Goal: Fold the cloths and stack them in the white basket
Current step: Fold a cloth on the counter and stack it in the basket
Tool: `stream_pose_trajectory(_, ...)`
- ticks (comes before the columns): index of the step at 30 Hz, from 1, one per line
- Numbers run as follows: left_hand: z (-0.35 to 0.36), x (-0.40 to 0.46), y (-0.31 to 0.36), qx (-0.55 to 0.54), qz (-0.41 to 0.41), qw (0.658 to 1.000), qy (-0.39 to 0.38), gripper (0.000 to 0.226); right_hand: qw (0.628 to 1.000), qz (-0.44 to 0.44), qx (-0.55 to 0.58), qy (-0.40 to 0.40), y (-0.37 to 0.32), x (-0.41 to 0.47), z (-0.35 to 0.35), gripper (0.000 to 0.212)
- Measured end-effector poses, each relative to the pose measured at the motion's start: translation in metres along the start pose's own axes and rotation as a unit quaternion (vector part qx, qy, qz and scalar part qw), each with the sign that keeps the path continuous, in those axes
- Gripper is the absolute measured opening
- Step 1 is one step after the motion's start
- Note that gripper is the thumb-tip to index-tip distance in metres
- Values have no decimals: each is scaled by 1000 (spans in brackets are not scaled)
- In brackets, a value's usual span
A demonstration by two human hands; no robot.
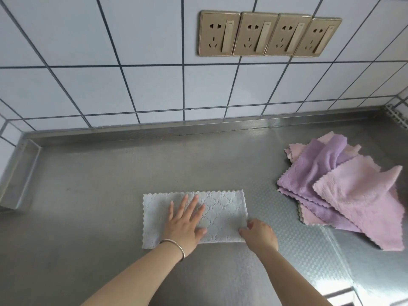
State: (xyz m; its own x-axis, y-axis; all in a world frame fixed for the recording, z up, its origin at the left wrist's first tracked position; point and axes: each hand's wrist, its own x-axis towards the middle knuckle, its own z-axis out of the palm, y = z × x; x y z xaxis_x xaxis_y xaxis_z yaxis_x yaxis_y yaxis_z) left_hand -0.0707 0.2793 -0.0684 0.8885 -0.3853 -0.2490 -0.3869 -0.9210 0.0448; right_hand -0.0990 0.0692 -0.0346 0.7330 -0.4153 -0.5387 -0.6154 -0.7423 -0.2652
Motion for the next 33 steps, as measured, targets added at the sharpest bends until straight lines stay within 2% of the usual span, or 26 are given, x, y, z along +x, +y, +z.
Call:
stream_pose_trajectory(4,11,10,-3,12,42,998,-44,67,1000,2,29,8,-1,-5,1,5)
stream_pose_trajectory(9,10,12,-3,-36,31,994,-96,64,993,16,119,9,-1,-4,3,7)
stream_pose_trajectory(12,3,18,0,-44,39,995,-80,76,986,-2,163,34,-9,-11,5,3)
stream_pose_trajectory(14,-11,19,6,-123,11,987,-98,94,979,-35,192,63,-16,-18,8,11)
stream_pose_trajectory(15,-19,20,10,-196,-24,974,-109,98,976,-51,196,78,-21,-22,9,13)
stream_pose_trajectory(16,-31,19,15,-298,-74,947,-96,91,976,-68,183,95,-26,-27,11,13)
stream_pose_trajectory(18,-52,18,23,-483,-158,860,-52,63,975,-106,135,144,-38,-38,15,14)
stream_pose_trajectory(19,-58,19,23,-542,-181,820,-43,53,967,-141,117,175,-47,-43,19,15)
stream_pose_trajectory(22,-69,17,23,-635,-226,739,-6,41,919,-286,63,265,-68,-54,36,5)
stream_pose_trajectory(24,-69,14,16,-645,-272,714,10,43,888,-359,22,287,-77,-59,48,7)
stream_pose_trajectory(26,-65,11,5,-627,-304,717,10,41,870,-401,12,288,-82,-61,58,12)
stream_pose_trajectory(27,-64,8,-2,-610,-308,730,14,39,865,-414,12,282,-83,-61,62,23)
stream_pose_trajectory(30,-66,-1,-20,-555,-290,779,14,25,866,-434,-39,245,-81,-55,73,72)
stream_pose_trajectory(33,-64,-9,-38,-500,-297,814,11,34,875,-429,-124,186,-77,-46,83,111)
